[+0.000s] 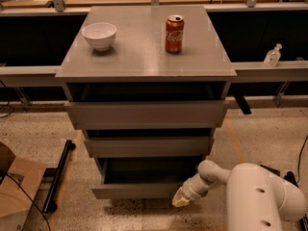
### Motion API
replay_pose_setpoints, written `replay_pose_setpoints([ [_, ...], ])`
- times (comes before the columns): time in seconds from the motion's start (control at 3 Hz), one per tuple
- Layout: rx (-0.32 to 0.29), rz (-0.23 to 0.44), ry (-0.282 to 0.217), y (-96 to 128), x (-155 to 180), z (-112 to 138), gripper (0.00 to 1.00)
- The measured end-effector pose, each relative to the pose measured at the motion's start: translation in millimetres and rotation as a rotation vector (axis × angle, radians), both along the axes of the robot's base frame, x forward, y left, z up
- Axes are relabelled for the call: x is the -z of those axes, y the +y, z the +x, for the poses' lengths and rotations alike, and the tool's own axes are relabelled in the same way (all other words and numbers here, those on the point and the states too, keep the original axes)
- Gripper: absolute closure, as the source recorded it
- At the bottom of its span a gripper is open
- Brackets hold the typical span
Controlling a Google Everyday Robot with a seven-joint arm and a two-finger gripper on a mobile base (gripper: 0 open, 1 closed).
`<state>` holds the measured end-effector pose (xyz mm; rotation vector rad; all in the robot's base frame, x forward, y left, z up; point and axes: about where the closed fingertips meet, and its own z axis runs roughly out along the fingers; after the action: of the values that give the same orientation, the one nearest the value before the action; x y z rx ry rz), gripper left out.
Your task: Close bottom drawer
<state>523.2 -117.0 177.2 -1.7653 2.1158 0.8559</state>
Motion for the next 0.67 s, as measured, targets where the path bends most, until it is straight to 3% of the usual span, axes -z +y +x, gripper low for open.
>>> replay_pose_setpoints([
  [0.67, -0.035, 0.004, -0.395, 9, -23, 64, 1.0],
])
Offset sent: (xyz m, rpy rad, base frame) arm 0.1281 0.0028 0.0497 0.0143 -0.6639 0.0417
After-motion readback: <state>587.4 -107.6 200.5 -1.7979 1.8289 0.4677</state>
